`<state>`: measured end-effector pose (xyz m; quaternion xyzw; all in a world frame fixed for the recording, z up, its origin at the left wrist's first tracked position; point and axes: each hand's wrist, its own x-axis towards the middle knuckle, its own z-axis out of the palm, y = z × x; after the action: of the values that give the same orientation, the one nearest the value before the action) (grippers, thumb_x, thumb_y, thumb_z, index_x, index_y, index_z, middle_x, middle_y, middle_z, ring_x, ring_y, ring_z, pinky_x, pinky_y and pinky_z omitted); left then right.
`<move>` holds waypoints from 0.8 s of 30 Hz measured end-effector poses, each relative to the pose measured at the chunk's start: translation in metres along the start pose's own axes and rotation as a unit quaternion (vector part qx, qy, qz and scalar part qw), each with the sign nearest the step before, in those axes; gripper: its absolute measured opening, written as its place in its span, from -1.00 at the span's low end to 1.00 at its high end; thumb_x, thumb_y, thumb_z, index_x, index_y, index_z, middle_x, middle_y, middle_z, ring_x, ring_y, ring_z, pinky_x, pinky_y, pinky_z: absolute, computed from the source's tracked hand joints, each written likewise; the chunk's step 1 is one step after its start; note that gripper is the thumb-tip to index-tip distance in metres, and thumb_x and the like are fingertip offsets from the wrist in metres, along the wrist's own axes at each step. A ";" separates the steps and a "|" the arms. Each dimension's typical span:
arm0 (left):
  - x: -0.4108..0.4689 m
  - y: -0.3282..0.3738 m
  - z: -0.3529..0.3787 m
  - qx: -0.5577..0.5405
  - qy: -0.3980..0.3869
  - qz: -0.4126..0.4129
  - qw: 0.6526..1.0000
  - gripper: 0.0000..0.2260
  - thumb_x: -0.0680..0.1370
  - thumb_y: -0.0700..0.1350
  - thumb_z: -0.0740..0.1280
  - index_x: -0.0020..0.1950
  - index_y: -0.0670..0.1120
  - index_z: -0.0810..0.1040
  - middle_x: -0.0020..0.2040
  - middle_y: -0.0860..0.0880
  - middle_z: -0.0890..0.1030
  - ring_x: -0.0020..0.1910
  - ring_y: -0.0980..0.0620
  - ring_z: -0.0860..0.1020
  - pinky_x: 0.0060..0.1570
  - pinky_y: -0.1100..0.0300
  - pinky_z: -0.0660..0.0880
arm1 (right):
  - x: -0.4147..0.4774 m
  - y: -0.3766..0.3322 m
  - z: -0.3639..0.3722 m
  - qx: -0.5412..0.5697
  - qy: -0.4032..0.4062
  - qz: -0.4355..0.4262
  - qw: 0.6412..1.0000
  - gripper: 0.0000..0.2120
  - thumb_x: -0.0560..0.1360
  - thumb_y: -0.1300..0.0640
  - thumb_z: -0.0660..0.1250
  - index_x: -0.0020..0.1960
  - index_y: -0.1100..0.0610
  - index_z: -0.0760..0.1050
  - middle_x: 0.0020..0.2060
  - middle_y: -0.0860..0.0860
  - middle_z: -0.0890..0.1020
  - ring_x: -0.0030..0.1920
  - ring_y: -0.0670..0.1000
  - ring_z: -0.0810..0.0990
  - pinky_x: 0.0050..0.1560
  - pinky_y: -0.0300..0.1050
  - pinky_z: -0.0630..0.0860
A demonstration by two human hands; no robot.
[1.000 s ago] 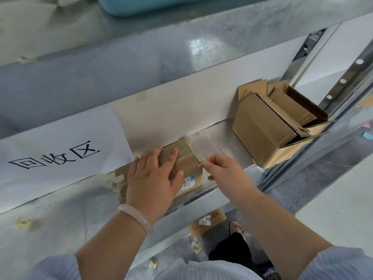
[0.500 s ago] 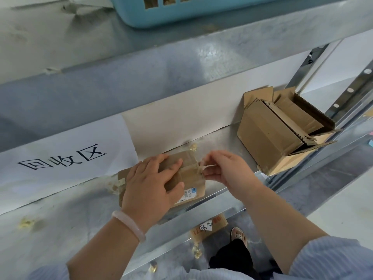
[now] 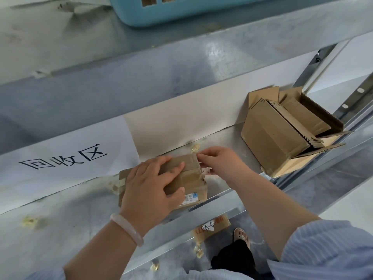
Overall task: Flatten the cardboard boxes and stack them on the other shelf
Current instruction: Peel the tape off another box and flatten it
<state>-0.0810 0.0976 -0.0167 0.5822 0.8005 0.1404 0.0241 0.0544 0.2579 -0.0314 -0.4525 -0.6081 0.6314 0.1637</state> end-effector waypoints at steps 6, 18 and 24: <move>-0.001 -0.003 0.001 -0.001 0.000 0.007 1.000 -0.50 0.39 0.28 0.16 0.33 0.29 0.46 0.33 0.17 0.41 0.28 0.09 0.36 0.33 0.05 0.26 | 0.009 -0.006 -0.003 -0.203 -0.016 -0.084 0.975 -0.87 0.56 0.13 0.31 -0.17 0.03 0.52 -0.24 -0.03 0.67 -0.19 -0.05 0.65 -0.14 -0.18 0.57; -0.001 -0.003 0.002 -0.002 -0.002 0.001 1.000 -0.50 0.38 0.28 0.17 0.32 0.29 0.46 0.33 0.17 0.41 0.28 0.08 0.35 0.34 0.04 0.26 | 0.015 -0.016 -0.010 -0.135 -0.084 -0.040 0.987 -0.80 0.48 -0.15 0.36 -0.13 -0.06 0.66 -0.20 -0.14 0.69 -0.11 -0.13 0.64 -0.02 -0.18 0.57; -0.001 -0.001 -0.001 0.006 -0.011 -0.007 1.000 -0.47 0.38 0.30 0.10 0.34 0.34 0.41 0.38 0.21 0.35 0.34 0.12 0.27 0.37 0.15 0.10 | 0.020 -0.050 0.001 -0.320 -0.063 -0.058 0.944 -0.89 0.36 -0.03 0.46 -0.25 0.00 0.65 -0.30 -0.10 0.66 -0.32 -0.13 0.60 -0.31 -0.27 0.49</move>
<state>-0.0820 0.0957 -0.0163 0.5781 0.8052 0.1288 0.0304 0.0258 0.2833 0.0072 -0.4045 -0.8123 0.4201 0.0082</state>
